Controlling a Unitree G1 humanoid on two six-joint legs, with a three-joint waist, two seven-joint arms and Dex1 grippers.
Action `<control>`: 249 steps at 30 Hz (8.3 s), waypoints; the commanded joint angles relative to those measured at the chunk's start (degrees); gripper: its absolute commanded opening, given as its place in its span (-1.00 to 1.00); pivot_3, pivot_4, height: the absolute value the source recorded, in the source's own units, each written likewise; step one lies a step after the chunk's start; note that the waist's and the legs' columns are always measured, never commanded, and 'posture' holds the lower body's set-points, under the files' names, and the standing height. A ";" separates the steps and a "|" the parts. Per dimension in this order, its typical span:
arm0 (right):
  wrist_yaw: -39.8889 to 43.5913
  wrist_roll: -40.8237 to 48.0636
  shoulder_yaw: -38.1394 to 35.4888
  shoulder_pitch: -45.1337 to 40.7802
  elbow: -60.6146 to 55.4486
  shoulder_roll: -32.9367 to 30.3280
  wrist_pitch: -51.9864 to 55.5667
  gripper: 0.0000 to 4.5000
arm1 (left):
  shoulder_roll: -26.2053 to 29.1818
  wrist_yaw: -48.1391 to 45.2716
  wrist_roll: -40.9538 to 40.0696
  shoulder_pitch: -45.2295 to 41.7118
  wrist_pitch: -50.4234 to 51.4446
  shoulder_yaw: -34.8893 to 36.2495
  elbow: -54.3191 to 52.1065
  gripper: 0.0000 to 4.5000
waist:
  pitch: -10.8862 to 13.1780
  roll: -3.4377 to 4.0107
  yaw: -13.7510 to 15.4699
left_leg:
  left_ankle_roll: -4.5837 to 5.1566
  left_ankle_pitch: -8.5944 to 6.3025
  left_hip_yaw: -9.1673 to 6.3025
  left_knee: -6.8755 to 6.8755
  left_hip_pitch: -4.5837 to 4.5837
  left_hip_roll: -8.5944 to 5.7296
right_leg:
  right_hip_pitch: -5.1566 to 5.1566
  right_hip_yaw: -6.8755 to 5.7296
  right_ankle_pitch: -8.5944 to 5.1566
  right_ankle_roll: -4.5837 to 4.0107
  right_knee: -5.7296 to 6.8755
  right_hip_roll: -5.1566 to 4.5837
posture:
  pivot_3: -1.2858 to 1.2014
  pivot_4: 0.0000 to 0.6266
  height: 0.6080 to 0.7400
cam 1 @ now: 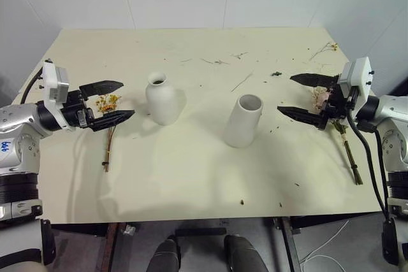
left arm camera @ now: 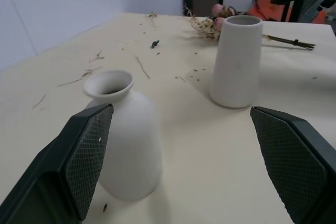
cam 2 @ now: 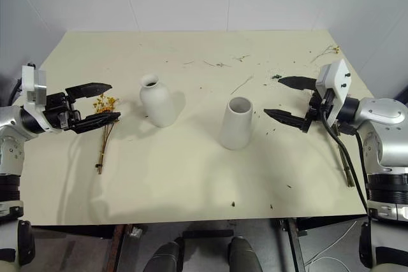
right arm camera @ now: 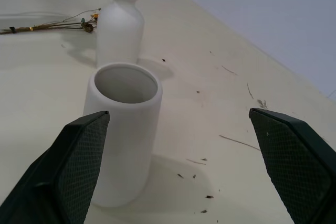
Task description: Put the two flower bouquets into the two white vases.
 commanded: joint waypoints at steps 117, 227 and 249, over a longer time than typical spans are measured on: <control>2.74 10.10 -7.31 6.56 -12.73 -7.13 9.34 0.99 | 15.36 31.33 8.50 4.76 40.18 -2.31 -8.44 1.00 | 0.08 0.11 -0.17 | 0.12 -0.11 0.43 0.00 0.25 0.06 | 0.04 0.38 -0.06 0.05 0.03 0.07 | 0.03 -0.52 1.00; -11.32 13.44 -4.56 13.68 -30.60 0.41 11.55 1.00 | -30.27 15.54 1.60 -31.39 -35.94 6.60 46.91 -0.98 | 0.08 -0.26 1.51 | 0.09 -0.23 0.39 0.84 -0.17 0.01 | 0.07 0.31 0.23 0.35 -0.01 0.04 | 0.03 -0.52 1.00; -12.62 13.00 -4.64 15.14 -30.18 2.13 9.75 1.00 | -15.87 6.48 5.36 -17.49 -27.17 1.56 27.28 0.99 | 0.08 -0.26 1.36 | 0.09 -0.23 0.34 0.83 -0.27 0.02 | -0.01 0.29 0.23 0.35 0.03 0.05 | 0.03 -0.52 1.00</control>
